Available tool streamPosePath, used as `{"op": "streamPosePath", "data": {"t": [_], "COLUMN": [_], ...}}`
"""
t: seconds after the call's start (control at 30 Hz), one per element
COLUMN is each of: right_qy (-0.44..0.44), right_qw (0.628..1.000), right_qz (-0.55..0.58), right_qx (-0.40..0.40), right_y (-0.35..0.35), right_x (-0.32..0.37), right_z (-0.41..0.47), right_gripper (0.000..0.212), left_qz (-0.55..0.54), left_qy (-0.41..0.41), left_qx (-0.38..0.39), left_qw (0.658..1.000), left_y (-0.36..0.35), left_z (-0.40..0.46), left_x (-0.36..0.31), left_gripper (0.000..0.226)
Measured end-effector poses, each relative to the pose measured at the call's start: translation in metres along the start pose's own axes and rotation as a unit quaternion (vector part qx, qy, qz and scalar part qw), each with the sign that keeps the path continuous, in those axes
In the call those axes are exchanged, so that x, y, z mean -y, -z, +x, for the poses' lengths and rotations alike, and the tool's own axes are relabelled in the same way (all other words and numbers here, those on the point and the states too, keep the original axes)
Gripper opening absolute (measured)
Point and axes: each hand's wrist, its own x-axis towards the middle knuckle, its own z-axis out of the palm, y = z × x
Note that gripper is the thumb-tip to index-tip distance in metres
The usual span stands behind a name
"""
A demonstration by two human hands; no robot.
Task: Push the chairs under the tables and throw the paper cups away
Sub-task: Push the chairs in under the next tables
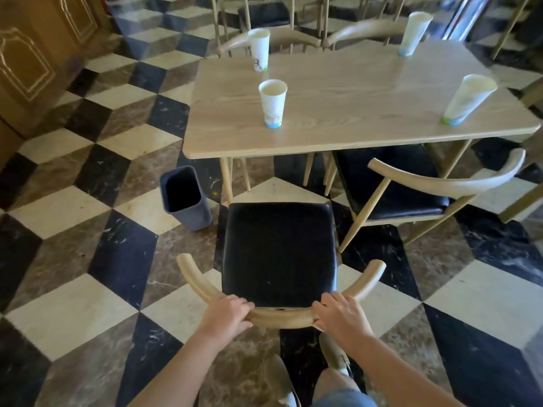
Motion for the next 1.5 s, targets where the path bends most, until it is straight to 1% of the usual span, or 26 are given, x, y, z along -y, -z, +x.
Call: {"op": "streamPosePath", "data": {"t": [0.1, 0.37, 0.57, 0.7, 0.9, 1.03, 1.13, 1.33, 1.5], "right_qy": [0.002, -0.015, -0.024, -0.012, -0.016, -0.022, -0.021, -0.006, -0.007], "right_qw": [1.0, 0.999, 0.999, 0.999, 0.999, 1.0, 1.0, 1.0, 1.0], "right_qz": [0.005, -0.01, -0.009, -0.008, 0.003, 0.003, 0.001, -0.005, -0.003], "right_qx": [-0.006, -0.029, -0.031, -0.032, -0.034, -0.02, -0.01, -0.009, 0.005], "right_y": [0.001, 0.016, 0.022, 0.026, 0.039, 0.038, 0.038, 0.049, 0.051], "right_x": [-0.005, -0.037, -0.067, -0.09, -0.124, -0.143, -0.154, -0.168, -0.164], "right_z": [0.004, 0.033, 0.06, 0.086, 0.133, 0.164, 0.184, 0.212, 0.231], "right_gripper": [0.036, 0.039, 0.041, 0.041, 0.044, 0.041, 0.039, 0.041, 0.044], "left_qz": [-0.01, 0.002, -0.016, -0.031, -0.037, -0.036, -0.044, -0.046, -0.048], "left_qy": [0.002, 0.062, 0.068, 0.072, 0.075, 0.095, 0.109, 0.123, 0.133], "left_qx": [0.0, -0.002, -0.027, -0.045, -0.052, -0.054, -0.062, -0.065, -0.054], "left_qw": [1.0, 0.998, 0.997, 0.996, 0.995, 0.993, 0.991, 0.989, 0.988], "left_y": [0.005, 0.025, 0.033, 0.044, 0.062, 0.073, 0.078, 0.088, 0.095], "left_z": [0.006, 0.047, 0.084, 0.111, 0.16, 0.19, 0.208, 0.232, 0.243], "left_x": [-0.001, -0.011, -0.011, -0.008, 0.004, 0.013, 0.02, 0.032, 0.05], "left_gripper": [0.044, 0.044, 0.041, 0.043, 0.042, 0.047, 0.047, 0.046, 0.045]}}
